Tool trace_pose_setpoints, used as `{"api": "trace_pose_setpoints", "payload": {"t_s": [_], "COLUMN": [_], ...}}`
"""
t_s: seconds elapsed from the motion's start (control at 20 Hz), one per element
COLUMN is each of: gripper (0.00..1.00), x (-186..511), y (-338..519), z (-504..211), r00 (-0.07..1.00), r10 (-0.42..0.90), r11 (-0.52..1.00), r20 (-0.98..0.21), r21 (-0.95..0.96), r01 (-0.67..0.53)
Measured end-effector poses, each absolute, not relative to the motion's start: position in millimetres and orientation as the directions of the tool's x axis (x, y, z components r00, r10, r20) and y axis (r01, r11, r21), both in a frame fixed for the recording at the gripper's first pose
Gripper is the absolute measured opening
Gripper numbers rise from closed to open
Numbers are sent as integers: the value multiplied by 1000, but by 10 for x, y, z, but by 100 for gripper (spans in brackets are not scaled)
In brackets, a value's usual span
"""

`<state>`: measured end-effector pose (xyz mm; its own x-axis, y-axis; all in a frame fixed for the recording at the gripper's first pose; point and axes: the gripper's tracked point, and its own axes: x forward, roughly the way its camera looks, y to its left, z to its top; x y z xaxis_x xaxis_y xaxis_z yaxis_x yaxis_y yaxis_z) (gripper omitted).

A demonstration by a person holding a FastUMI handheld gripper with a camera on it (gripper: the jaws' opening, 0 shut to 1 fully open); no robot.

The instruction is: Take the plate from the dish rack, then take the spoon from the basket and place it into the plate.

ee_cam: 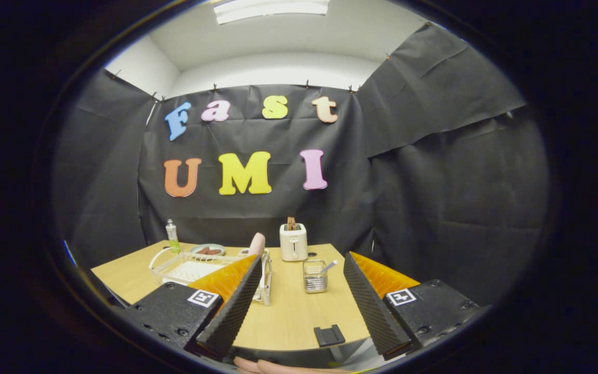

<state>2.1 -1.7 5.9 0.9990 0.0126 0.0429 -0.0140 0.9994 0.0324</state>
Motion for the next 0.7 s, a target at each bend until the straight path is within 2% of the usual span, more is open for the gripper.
{"api": "trace_pose_setpoints", "payload": {"t_s": [0.35,0.55,0.7], "gripper": [100,100,100], "x": [358,772,1225], "y": [145,313,404], "z": [269,464,661], "r00": [999,998,992], "r10": [11,50,69], "r11": [1000,996,996], "r20": [40,-38,-108], "r21": [4,78,65], "r01": [-11,-47,-62]}}
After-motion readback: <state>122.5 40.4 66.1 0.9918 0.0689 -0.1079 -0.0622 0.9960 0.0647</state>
